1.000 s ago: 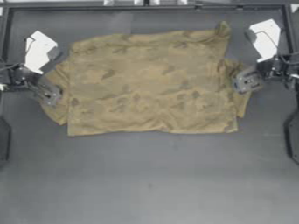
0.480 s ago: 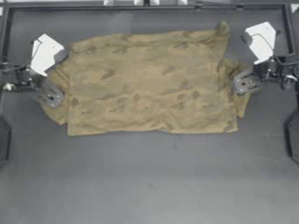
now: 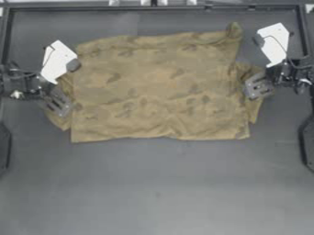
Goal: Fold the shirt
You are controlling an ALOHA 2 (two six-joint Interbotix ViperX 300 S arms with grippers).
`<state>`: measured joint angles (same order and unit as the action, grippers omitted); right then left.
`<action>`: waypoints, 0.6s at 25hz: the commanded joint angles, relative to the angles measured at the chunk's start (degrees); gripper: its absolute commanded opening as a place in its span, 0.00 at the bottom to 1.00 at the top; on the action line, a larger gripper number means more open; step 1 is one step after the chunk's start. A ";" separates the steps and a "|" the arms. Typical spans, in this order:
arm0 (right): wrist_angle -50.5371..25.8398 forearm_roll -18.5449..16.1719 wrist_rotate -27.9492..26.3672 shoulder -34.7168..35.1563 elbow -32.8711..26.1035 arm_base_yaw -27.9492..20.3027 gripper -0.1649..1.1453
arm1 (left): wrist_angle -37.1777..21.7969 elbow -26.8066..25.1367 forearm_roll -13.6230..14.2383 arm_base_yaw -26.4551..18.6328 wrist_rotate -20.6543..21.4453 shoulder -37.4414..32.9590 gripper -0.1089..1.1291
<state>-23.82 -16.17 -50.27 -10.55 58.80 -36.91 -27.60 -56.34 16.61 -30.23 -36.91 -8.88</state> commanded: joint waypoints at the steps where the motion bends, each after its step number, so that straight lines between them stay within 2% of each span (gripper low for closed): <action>1: 0.35 -0.09 0.09 -0.35 -0.62 0.35 0.85 | -0.79 0.70 0.00 1.05 1.67 0.18 0.04; 5: 0.97 -0.09 0.00 -0.35 -0.44 0.70 0.84 | -3.43 2.11 0.26 1.41 2.11 -0.44 0.13; 9: 1.41 0.09 -0.09 -0.09 0.00 0.62 0.78 | -4.66 3.60 0.26 1.49 2.81 -1.41 0.12; 13: 1.49 0.44 -0.09 0.26 0.18 0.70 0.67 | -5.89 4.57 0.35 1.49 3.16 -2.02 0.12; 15: 1.49 0.79 0.00 0.97 0.18 0.97 0.56 | -6.33 4.66 0.44 1.58 3.25 -2.46 0.12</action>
<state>-22.76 -15.91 -50.27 -9.93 59.33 -36.47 -33.75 -52.73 16.79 -28.74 -33.75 -8.53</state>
